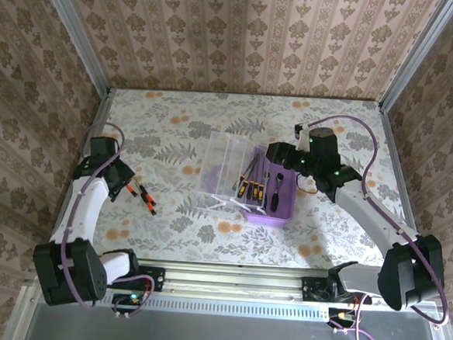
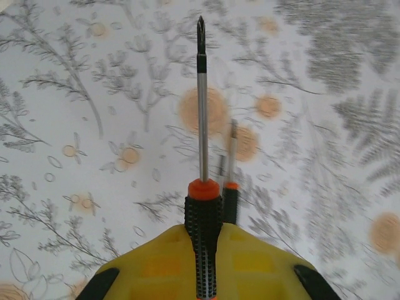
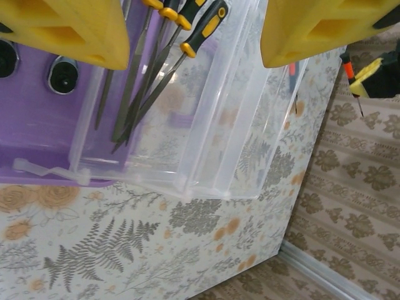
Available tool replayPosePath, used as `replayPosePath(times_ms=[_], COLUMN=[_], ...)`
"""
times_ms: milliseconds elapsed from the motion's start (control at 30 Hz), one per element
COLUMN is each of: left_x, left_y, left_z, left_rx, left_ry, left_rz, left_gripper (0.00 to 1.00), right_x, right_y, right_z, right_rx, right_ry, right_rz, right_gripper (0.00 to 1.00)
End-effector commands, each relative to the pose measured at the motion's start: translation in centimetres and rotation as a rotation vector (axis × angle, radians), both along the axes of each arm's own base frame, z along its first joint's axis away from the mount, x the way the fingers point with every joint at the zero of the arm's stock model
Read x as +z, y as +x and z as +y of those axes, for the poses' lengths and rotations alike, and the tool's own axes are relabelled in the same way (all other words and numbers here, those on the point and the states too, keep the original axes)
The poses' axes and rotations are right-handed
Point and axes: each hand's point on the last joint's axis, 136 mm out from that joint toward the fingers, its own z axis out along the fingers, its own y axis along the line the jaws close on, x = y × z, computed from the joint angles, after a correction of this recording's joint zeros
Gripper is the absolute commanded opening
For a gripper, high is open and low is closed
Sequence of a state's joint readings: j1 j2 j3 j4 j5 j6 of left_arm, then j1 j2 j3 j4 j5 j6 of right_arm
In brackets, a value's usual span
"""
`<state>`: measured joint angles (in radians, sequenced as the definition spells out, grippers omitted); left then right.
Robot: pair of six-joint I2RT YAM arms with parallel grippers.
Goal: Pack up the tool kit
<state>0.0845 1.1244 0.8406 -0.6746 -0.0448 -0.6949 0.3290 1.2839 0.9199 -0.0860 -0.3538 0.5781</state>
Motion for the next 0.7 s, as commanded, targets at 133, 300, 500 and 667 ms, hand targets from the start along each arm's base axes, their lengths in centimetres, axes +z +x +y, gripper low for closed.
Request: replayPosePath(times_ms=[133, 300, 500, 667], left_x=[6.3, 9.1, 10.6, 11.2], left_y=[0.3, 1.0, 1.4, 1.1], left_z=[-6.5, -13.2, -20.7, -23.5], left_rx=[-0.206, -0.374, -0.542, -0.579], left_ry=[-0.043, -0.114, -0.215, -0.287], left_rz=[-0.115, -0.174, -0.221, -0.267], left_gripper=[0.11, 0.11, 0.11, 0.11], right_x=[0.5, 2.5, 3.3, 3.5], right_y=[-2.0, -4.4, -6.8, -8.2], right_z=[5.3, 10.4, 16.3, 18.6], right_rx=[0.205, 0.356, 0.511, 0.568], right_ry=[0.001, 0.031, 0.109, 0.149], right_rz=[0.006, -0.033, -0.013, 0.008], right_gripper=[0.53, 0.49, 0.51, 0.54])
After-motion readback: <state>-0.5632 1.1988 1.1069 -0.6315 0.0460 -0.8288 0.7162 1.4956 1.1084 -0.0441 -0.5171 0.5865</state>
